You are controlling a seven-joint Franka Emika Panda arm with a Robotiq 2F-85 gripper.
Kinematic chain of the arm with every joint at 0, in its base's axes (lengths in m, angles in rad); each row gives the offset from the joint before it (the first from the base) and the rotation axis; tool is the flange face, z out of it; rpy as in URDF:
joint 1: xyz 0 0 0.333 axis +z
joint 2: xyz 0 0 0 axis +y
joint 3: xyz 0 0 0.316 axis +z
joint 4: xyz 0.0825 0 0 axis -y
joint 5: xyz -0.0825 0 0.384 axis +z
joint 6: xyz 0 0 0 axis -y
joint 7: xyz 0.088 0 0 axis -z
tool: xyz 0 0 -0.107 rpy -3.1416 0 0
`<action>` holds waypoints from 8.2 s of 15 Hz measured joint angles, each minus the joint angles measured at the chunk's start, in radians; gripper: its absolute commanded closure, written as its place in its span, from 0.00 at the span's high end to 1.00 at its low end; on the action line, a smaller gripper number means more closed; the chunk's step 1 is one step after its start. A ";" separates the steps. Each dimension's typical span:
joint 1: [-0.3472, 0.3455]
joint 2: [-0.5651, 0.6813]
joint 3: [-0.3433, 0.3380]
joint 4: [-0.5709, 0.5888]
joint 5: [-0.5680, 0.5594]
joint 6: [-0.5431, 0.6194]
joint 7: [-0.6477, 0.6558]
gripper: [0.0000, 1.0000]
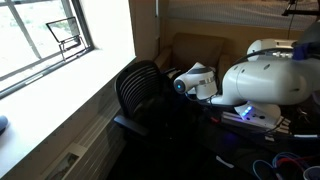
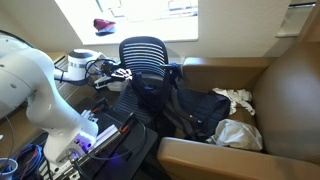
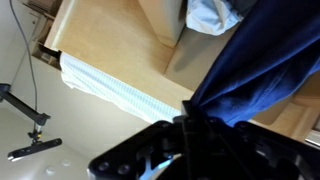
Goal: Move the clothes on the black chair to the brown chair and then move the bag from the brown chair to the black
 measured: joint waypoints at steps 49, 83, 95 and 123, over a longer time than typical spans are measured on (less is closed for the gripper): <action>-1.317 -0.168 -0.667 0.232 0.221 -0.480 -0.367 0.01; -2.071 -0.436 -0.073 1.056 0.546 -0.399 0.956 0.01; -2.229 -0.217 -0.220 1.226 1.037 -0.392 0.951 0.01; -2.201 -0.260 -0.029 1.109 1.311 -0.426 0.953 0.92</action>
